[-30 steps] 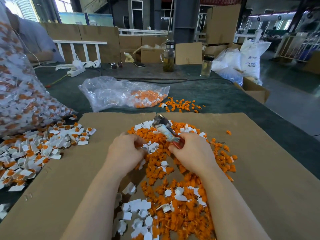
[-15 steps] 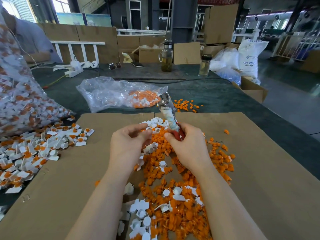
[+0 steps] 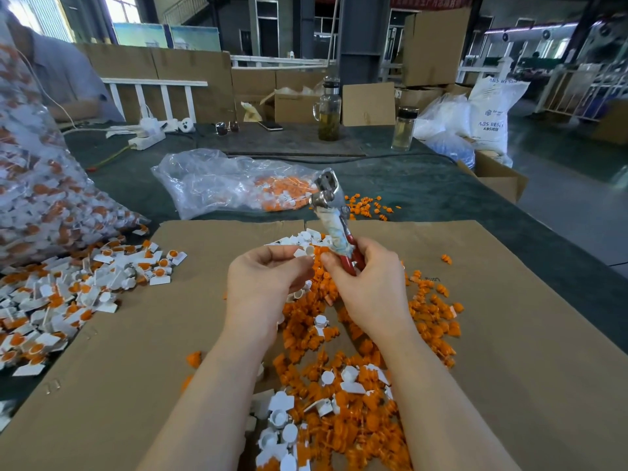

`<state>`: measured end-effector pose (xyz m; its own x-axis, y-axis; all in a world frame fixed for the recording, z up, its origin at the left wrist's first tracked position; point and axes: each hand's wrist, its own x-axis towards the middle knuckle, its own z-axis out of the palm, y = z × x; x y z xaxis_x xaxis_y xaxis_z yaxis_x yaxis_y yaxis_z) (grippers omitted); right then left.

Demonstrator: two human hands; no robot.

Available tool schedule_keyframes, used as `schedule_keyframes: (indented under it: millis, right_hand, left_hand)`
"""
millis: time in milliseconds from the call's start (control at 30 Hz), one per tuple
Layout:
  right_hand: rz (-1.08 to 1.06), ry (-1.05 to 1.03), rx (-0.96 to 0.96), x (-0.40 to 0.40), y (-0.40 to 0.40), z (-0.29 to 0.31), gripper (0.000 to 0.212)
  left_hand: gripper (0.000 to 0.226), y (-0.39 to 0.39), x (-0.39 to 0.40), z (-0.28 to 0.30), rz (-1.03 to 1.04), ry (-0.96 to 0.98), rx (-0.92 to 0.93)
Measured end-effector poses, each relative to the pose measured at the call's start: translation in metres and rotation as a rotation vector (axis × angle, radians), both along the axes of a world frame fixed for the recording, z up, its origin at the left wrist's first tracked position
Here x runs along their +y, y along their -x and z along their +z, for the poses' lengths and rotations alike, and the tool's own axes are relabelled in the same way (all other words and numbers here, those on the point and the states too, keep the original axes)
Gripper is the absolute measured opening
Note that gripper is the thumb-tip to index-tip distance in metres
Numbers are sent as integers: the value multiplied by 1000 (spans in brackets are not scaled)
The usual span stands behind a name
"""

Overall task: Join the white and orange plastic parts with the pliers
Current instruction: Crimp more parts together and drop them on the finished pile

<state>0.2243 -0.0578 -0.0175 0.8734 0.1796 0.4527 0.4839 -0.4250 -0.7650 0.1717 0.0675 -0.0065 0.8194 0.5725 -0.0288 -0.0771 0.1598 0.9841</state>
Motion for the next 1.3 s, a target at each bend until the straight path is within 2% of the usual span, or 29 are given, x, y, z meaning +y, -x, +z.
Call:
schedule_keyframes:
  millis: [500,700,900,1067,1300]
  right_hand:
    - [-46,3,-45,0,2,3,16]
    - [-47,39,-57,-1,0,1,19]
    - [13,11,9,-3,-2,3,12]
    - [101,-22,100,-7,-2,6,23]
    - [142,-28,144,-5,-1,6,19]
  left_hand:
    - [16,1,-9,2,67,-363,-47]
    - [26,2,-9,1,44,-483,-67]
    - [24,-1,-9,-2,58,-441,-69]
    - [15,-2,-9,-3,68,-395,-48]
    - [16,-3,-9,-4,124,-362,-28]
